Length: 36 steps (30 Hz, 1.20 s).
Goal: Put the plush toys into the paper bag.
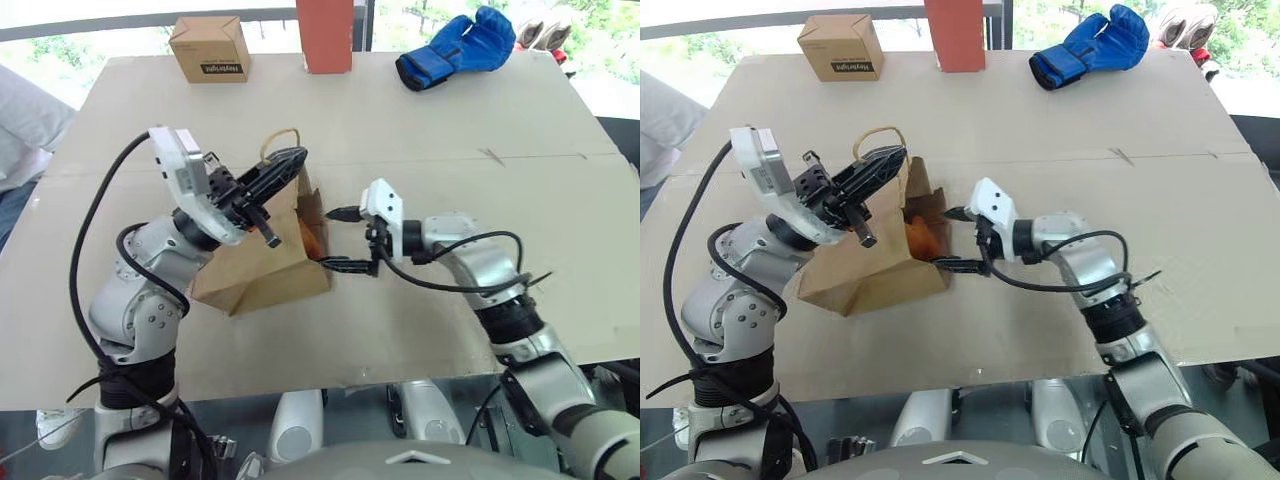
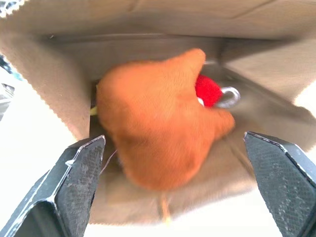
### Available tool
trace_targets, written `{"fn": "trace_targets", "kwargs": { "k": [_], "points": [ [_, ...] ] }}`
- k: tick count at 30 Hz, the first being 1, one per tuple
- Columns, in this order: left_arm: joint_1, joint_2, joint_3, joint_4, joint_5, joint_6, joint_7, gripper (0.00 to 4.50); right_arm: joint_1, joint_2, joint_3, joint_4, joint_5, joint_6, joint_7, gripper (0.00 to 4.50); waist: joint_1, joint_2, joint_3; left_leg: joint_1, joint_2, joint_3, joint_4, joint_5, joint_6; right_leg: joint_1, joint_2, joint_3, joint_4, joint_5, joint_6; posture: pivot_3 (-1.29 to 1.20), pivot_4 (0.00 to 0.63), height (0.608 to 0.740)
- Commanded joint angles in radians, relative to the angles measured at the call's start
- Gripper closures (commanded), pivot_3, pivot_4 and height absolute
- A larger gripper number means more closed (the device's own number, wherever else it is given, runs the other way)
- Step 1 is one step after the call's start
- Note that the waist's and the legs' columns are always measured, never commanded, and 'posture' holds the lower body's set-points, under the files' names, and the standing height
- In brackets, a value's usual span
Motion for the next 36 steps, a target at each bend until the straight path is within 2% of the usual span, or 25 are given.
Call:
{"fn": "trace_targets", "kwargs": {
  "k": [1, 8, 12, 18, 19, 21, 23, 25, 27, 28, 36],
  "points": [
    [0.004, 0.014, 0.036, -0.031, -0.032, -0.018, -0.011, 4.50, 0.004, -0.034, -0.085, -0.118, 0.058, 0.134, -0.065, 0.12, 0.000, 0.000, 0.000, 0.000, 0.000, 0.000, 0.000, 0.000, 0.000, 0.000, 0.000, 0.000, 0.000, 0.000, 0.000, 0.00, 0.150, 0.740],
    [0.011, 0.039, 0.085, -0.063, -0.090, -0.006, -0.006, 4.50, 0.047, -0.092, -0.180, -0.151, 0.123, 0.480, -0.215, 0.12, 0.000, -0.001, 0.000, 0.000, 0.000, 0.000, 0.000, 0.000, 0.000, 0.000, 0.000, 0.000, 0.000, 0.000, 0.000, 0.00, 0.150, 0.740],
    [0.027, 0.050, 0.107, -0.084, -0.109, -0.010, 0.011, 4.50, 0.048, 0.016, -0.333, -0.122, 0.244, 0.677, -0.307, 0.12, -0.004, 0.000, 0.000, 0.000, 0.000, 0.000, 0.000, 0.000, 0.000, 0.000, 0.000, 0.001, 0.000, 0.000, 0.000, 0.00, 0.150, 0.740],
    [0.068, 0.052, 0.115, -0.140, -0.126, -0.009, 0.037, 4.50, -0.009, 0.166, -0.377, 0.037, 0.292, 0.684, -0.379, 0.12, -0.005, 0.000, 0.000, 0.000, 0.000, 0.001, 0.000, 0.000, 0.000, 0.000, 0.000, 0.001, 0.000, 0.000, 0.000, 0.00, 0.150, 0.740],
    [0.076, 0.055, 0.120, -0.149, -0.128, -0.009, 0.042, 4.50, -0.033, 0.189, -0.391, 0.072, 0.305, 0.674, -0.382, 0.63, -0.007, -0.001, 0.000, 0.000, 0.000, 0.001, 0.000, 0.000, 0.000, 0.000, 0.000, 0.001, 0.000, 0.000, 0.000, 0.00, 0.150, 0.740],
    [0.090, 0.060, 0.132, -0.163, -0.138, -0.006, 0.057, 4.50, -0.084, 0.228, -0.413, 0.144, 0.317, 0.616, -0.382, 1.20, -0.008, 0.000, 0.000, 0.000, 0.000, 0.001, 0.000, 0.000, 0.000, 0.000, 0.000, 0.001, 0.000, 0.000, 0.000, 0.00, 0.150, 0.740],
    [0.100, 0.064, 0.136, -0.176, -0.147, -0.005, 0.070, 4.50, -0.109, 0.246, -0.421, 0.184, 0.328, 0.567, -0.370, 2.38, -0.005, 0.000, 0.000, 0.000, 0.000, 0.001, 0.000, 0.000, 0.000, 0.000, 0.000, 0.001, 0.000, 0.000, 0.000, 0.00, 0.150, 0.740],
    [0.106, 0.067, 0.137, -0.190, -0.151, -0.005, 0.084, 4.50, -0.117, 0.249, -0.412, 0.191, 0.343, 0.533, -0.341, 3.14, 0.001, 0.000, 0.000, -0.001, 0.000, 0.001, 0.000, 0.000, 0.000, 0.000, 0.000, 0.001, -0.001, 0.000, 0.000, 0.00, 0.150, 0.740],
    [0.112, 0.068, 0.139, -0.197, -0.152, -0.008, 0.096, 4.50, -0.117, 0.243, -0.398, 0.190, 0.348, 0.498, -0.323, 4.28, 0.002, 0.000, 0.000, -0.001, 0.000, 0.001, 0.000, 0.000, 0.000, 0.000, 0.000, 0.001, -0.002, 0.000, 0.000, 0.00, 0.150, 0.740],
    [0.120, 0.067, 0.144, -0.201, -0.152, -0.011, 0.101, 4.50, -0.120, 0.246, -0.409, 0.187, 0.365, 0.500, -0.322, 4.41, 0.001, 0.000, 0.000, -0.001, 0.000, 0.001, 0.000, 0.000, 0.000, 0.000, 0.000, 0.001, -0.002, 0.000, 0.000, 0.00, 0.150, 0.740],
    [0.134, 0.039, 0.149, -0.211, -0.151, -0.040, 0.137, 4.50, -0.201, 0.218, -0.499, 0.119, 0.509, 0.500, -0.310, 4.41, -0.004, 0.001, 0.000, 0.000, 0.000, 0.001, 0.000, 0.000, 0.000, 0.000, 0.000, 0.001, -0.001, 0.000, 0.000, 0.00, 0.150, 0.740]
  ]
}}
